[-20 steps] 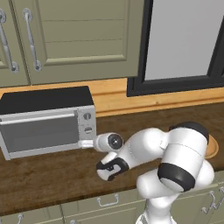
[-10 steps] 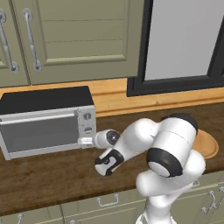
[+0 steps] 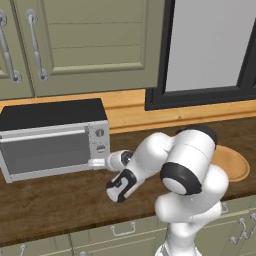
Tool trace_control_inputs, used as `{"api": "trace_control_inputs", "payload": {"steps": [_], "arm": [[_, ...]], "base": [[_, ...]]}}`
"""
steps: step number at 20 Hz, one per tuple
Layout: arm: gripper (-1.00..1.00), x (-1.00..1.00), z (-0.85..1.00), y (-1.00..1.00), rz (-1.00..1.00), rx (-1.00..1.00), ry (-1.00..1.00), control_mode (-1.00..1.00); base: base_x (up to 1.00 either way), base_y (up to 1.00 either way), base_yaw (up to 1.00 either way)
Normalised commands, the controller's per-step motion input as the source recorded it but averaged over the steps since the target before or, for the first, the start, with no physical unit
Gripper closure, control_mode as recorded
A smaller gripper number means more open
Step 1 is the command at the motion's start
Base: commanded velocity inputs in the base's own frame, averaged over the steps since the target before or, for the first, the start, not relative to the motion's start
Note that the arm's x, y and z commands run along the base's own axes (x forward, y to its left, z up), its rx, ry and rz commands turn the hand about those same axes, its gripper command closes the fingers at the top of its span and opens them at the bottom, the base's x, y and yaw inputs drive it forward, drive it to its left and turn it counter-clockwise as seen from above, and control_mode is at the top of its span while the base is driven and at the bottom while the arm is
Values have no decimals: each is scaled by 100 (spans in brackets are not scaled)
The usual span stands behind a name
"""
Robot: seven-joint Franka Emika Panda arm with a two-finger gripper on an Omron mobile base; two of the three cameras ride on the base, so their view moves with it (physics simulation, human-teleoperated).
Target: Pick up the kebab skewer and baguette bread, and place them inside the toaster oven. Close the toaster oven door and start by setting the timer.
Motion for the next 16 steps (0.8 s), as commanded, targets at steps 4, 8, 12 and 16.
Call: {"api": "trace_control_inputs", "payload": {"steps": [4, 8, 12, 16], "arm": [[-100, -1, -14, 10, 0, 0, -1, -100], [-100, 0, -6, 11, -2, 0, 0, -100], [-100, 0, -2, 1, -3, 0, -1, -100], [-100, 0, -6, 3, -9, 0, -3, -100]], "base": [[0, 0, 0], [0, 0, 0], [0, 0, 0], [0, 0, 0]]}}
